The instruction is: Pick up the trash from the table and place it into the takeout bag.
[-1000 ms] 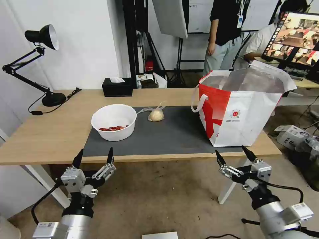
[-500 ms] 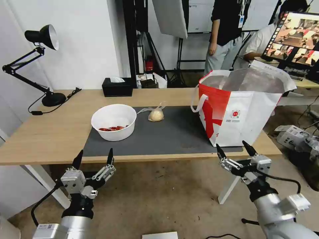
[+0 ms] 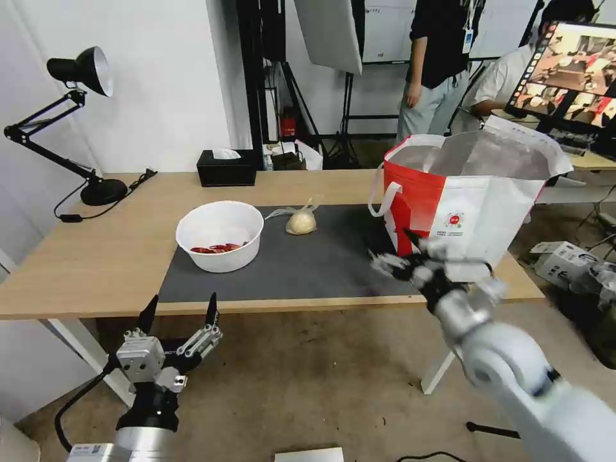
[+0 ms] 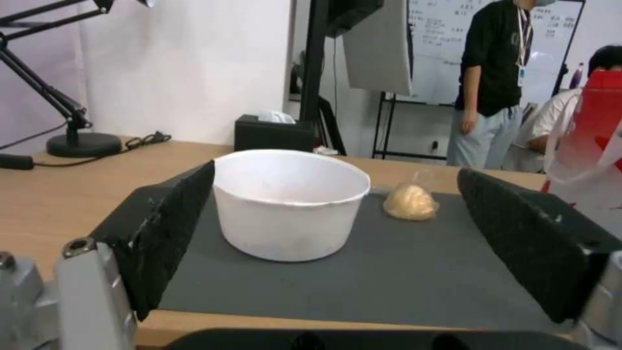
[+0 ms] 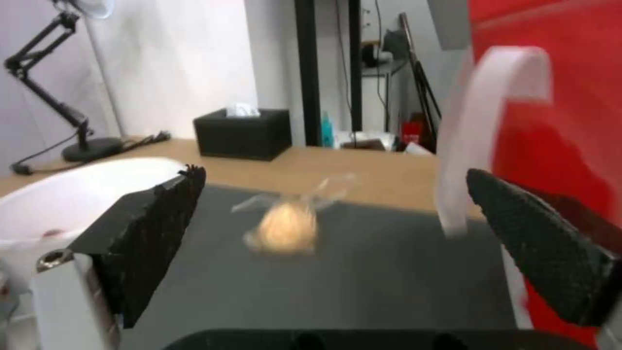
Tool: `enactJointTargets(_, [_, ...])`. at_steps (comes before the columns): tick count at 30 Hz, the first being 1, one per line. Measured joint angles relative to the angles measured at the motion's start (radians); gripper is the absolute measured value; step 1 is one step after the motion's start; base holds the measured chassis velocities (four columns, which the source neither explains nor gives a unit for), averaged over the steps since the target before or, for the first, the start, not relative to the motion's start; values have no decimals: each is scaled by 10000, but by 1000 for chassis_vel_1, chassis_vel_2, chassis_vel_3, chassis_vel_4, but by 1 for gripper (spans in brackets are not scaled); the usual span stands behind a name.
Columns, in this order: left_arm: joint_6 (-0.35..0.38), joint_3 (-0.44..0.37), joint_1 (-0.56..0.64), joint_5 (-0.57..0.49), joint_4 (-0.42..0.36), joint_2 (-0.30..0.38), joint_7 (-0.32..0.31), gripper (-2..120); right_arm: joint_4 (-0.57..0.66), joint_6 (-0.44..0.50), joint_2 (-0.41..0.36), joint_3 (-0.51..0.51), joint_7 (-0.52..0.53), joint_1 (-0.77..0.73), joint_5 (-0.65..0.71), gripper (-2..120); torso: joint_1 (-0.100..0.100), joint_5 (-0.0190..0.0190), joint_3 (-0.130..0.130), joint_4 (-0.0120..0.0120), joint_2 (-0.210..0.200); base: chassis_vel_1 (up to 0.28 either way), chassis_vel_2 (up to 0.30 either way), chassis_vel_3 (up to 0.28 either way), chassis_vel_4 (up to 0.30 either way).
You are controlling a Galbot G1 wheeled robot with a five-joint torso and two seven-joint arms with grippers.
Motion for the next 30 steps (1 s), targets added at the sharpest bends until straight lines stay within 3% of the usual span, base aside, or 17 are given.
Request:
enactJointTargets(3, [-1, -10, 10, 9, 0, 2, -1, 100, -804, -40, 331, -885, 82, 1121, 84, 100, 0, 5, 1, -2, 0, 0, 0, 0, 0])
enactJointTargets(6, [-1, -52, 0, 10, 0, -22, -3, 100, -2298, -285, 1222, -2207, 270, 2990, 391, 100, 0, -1, 0, 2, 0, 0, 0, 0, 0])
enactJointTargets(7, [-1, -52, 0, 10, 0, -22, -3, 100, -2298, -285, 1222, -2207, 270, 2990, 391, 100, 0, -1, 0, 2, 0, 0, 0, 0, 0])
enactJointTargets(10, [0, -77, -58, 7, 0, -95, -4, 100, -3588, -628, 2181, -3017, 561, 4148, 784, 100, 0, 0, 0, 1, 0, 0, 0, 0, 0])
enactJointTargets(18, [53, -73, -178, -8, 0, -274, -5, 100, -5977, -1547, 3761, -3473, 958, 5471, 1156, 100, 0, 0, -1, 0, 0, 0, 0, 0, 0])
enactJointTargets(30, [54, -91, -260, -34, 0, -298, -6, 100, -9068, -2682, 5392, -3651, 948, 6825, 1545, 98, -2, 1, -2, 3, 0, 0, 0, 0, 0])
